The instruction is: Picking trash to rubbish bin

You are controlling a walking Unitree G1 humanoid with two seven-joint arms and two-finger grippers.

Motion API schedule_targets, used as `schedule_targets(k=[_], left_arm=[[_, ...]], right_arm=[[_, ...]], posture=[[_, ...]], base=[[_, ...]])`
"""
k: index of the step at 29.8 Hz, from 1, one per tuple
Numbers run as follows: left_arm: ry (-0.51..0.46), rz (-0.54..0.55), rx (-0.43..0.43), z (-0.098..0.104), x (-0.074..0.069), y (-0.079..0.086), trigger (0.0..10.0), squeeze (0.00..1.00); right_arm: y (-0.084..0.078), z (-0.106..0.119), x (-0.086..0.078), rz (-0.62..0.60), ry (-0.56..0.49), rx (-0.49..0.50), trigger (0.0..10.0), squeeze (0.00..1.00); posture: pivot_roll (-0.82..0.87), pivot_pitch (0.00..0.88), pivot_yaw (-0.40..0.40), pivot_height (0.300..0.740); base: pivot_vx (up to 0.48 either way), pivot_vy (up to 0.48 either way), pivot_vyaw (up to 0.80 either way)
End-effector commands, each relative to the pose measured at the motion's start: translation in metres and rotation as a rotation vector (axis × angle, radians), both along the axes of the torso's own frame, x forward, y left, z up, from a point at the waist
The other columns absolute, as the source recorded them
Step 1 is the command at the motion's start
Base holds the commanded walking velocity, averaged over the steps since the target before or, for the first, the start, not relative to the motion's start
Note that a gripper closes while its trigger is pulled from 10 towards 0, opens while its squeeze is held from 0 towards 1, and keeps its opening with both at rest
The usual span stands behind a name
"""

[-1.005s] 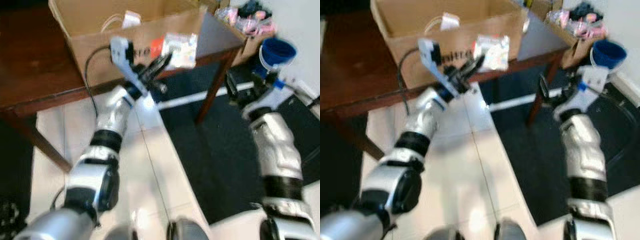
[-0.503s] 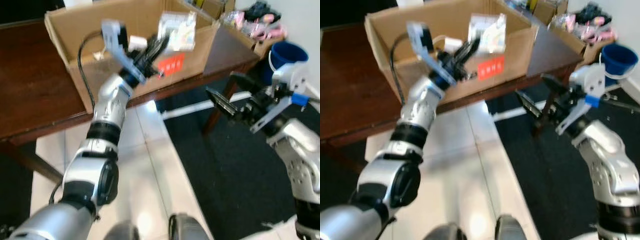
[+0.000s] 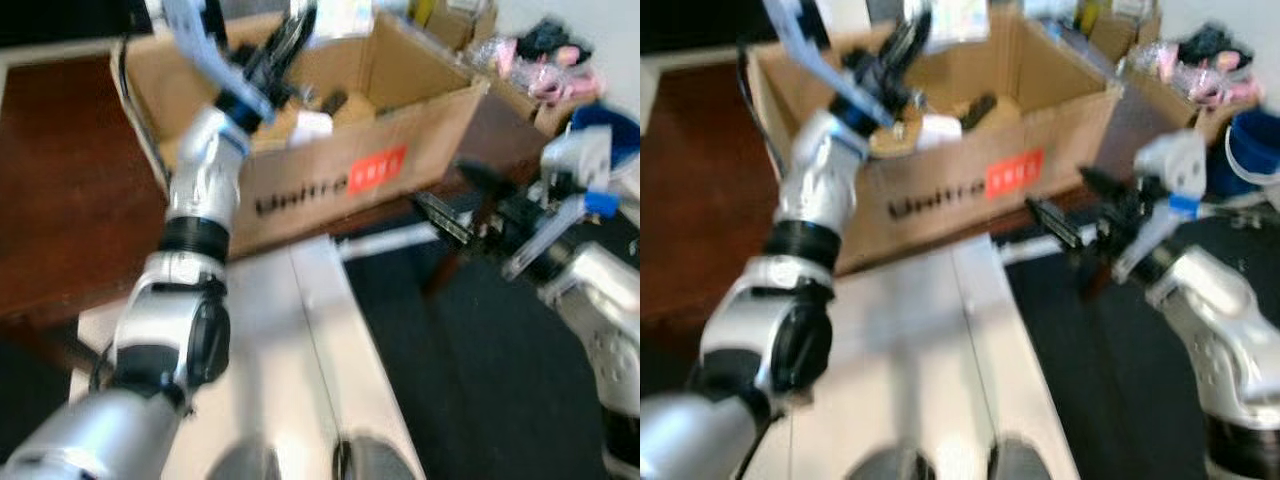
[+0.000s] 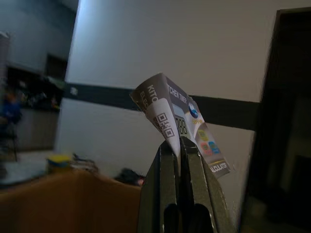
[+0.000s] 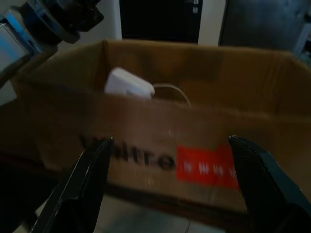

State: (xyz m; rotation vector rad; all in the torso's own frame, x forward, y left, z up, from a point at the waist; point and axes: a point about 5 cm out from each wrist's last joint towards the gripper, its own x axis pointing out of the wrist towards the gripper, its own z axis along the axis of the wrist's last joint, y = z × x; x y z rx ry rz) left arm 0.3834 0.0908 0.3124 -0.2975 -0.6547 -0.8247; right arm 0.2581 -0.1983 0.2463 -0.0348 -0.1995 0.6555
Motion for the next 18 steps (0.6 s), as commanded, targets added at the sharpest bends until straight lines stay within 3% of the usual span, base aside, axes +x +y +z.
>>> schedule_targets(k=[1, 7, 12, 18], left_arm=[[0.018, 0.044, 0.038, -0.0051, 0.0030, 0.0037, 10.0, 0.00], [0.009, 0.098, 0.104, -0.0076, 0.0042, 0.0001, 10.0, 0.00], [-0.053, 0.155, 0.197, -0.0077, 0.0027, -0.0039, 10.0, 0.00], [-0.074, 0.196, 0.237, -0.0089, 0.0028, -0.0058, 10.0, 0.00]], right_arm=[[0.0019, 0.0010, -0.0028, 0.012, 0.008, 0.003, 10.0, 0.00], [0.0016, 0.0006, -0.0018, -0.001, 0.026, 0.014, 10.0, 0.00], [0.0034, -0.0028, -0.0024, 0.016, 0.057, 0.013, 10.0, 0.00], [0.0092, -0.0060, -0.0059, 0.060, 0.078, 0.011, 10.0, 0.00]], posture=[[0.03, 0.076, 0.000, 0.740], [0.03, 0.076, 0.000, 0.740], [0.02, 0.070, -0.003, 0.740], [0.02, 0.071, -0.004, 0.740]], base=[[0.326, 0.000, 0.00], [0.288, 0.000, 0.00], [0.000, 0.000, 0.00], [0.000, 0.000, 0.00]])
